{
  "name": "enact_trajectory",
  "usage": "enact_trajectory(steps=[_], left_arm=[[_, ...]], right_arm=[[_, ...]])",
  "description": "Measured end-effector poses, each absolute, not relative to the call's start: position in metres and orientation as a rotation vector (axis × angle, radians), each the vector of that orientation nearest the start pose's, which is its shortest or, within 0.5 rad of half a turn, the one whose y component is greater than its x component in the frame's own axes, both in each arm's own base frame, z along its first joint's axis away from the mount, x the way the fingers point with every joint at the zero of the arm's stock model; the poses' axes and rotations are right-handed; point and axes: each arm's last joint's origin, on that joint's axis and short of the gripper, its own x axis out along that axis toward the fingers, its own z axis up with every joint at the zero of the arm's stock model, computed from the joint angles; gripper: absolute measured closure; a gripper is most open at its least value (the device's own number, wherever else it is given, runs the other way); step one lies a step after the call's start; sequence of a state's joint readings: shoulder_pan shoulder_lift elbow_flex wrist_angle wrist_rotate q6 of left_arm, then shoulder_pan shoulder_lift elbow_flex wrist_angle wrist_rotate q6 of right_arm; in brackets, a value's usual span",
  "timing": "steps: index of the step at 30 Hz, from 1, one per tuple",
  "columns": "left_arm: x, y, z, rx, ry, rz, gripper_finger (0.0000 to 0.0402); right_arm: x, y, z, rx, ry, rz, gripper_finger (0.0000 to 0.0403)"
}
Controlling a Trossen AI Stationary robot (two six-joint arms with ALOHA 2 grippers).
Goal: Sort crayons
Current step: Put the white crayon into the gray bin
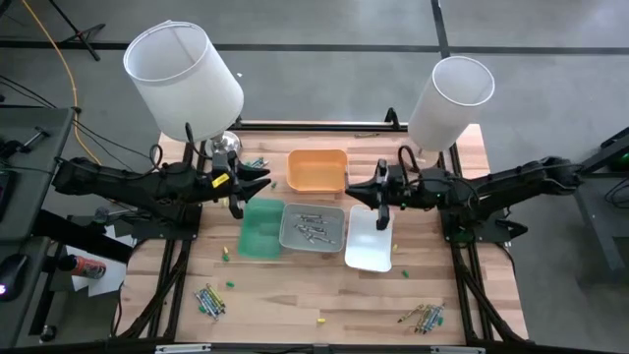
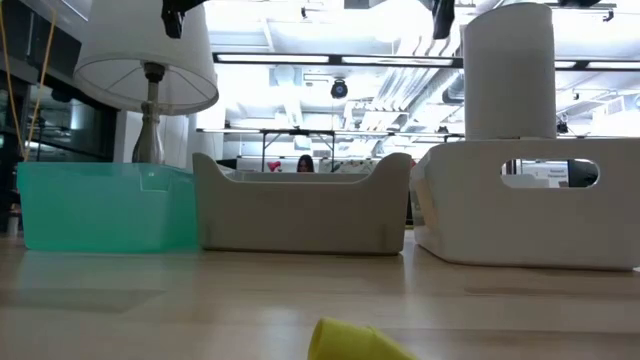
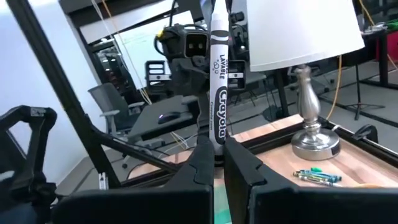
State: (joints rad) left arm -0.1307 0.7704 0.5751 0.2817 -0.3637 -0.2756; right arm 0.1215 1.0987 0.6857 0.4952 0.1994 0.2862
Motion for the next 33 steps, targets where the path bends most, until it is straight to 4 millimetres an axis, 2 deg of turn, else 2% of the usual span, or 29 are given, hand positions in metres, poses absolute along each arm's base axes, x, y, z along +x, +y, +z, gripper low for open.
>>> enact_trajectory(steps=[8,10,16,20,25,33], left_arm=[[0.177,-0.013,0.307,-0.295,-0.116,0.22,0.0275],[0.177,-0.013,0.307,-0.295,-0.115,0.22,0.0275],[0.177,-0.013,0.307,-0.296,-0.118,0.22,0.0275],[0.177,-0.013,0.307,-0.296,-0.118,0.22,0.0275],[0.177,-0.013,0.307,-0.296,-0.117,0.22,0.0275],[0.177,-0.013,0.307,-0.296,-0.116,0.22,0.0275]], right_arm=[[0.248,0.025,0.301,0.348,-0.071,-0.043,0.0402],[0.258,0.028,0.297,0.337,0.021,-0.011,0.0402],[0.308,0.042,0.29,0.195,0.311,0.019,0.0402],[0.336,0.047,0.274,0.086,0.514,0.029,0.04],[0.363,0.05,0.242,0.033,0.733,0.018,0.0398],[0.382,0.052,0.196,0.021,0.911,0.001,0.0396]])
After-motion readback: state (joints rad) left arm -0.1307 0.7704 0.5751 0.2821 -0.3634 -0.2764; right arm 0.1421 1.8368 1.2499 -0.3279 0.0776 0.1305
